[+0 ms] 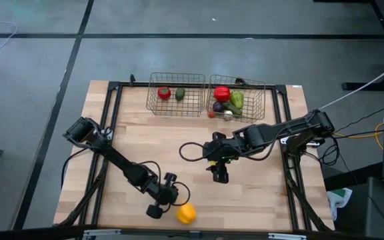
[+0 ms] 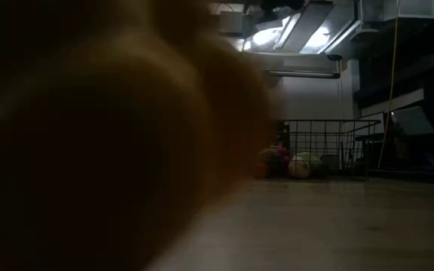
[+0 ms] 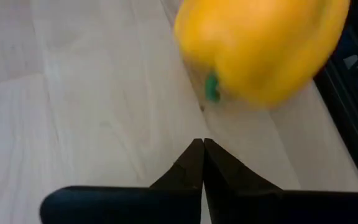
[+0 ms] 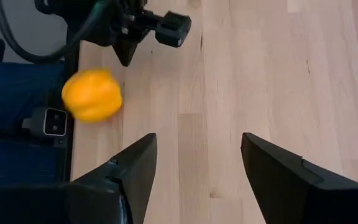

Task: Sort produce into baskets
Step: Put the yellow bell pepper into the right gold wire basket

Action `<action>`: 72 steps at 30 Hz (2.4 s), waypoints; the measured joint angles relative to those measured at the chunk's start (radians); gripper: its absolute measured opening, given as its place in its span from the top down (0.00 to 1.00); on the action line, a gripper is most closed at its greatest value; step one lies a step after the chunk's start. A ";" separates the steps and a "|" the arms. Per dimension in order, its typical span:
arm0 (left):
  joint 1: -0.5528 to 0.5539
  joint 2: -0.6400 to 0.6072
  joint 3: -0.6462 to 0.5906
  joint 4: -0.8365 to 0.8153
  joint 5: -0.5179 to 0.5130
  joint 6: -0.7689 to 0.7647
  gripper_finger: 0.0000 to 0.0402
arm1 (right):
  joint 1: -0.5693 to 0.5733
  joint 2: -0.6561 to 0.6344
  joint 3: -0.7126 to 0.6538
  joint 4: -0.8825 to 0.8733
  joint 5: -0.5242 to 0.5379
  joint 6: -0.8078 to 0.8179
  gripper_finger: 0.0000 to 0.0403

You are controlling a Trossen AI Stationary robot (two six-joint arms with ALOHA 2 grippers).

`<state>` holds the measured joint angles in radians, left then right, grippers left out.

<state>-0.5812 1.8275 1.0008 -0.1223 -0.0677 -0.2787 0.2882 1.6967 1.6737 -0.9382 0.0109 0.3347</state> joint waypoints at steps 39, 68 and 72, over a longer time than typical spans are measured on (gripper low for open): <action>0.074 -0.002 0.000 0.202 0.003 -0.029 0.77 | 0.323 0.114 0.000 -0.179 0.246 -0.005 0.42; -0.098 0.005 0.000 0.534 -0.142 -0.250 0.81 | 0.327 0.227 -0.386 0.550 0.123 -0.269 0.42; -0.103 0.044 0.001 0.598 -0.146 -0.265 0.84 | 0.327 0.227 -0.421 0.621 0.080 -0.273 0.42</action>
<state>-0.6838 1.8711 1.0016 0.4759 -0.2138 -0.5438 0.6147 1.9232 1.2526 -0.3174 0.0913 0.0620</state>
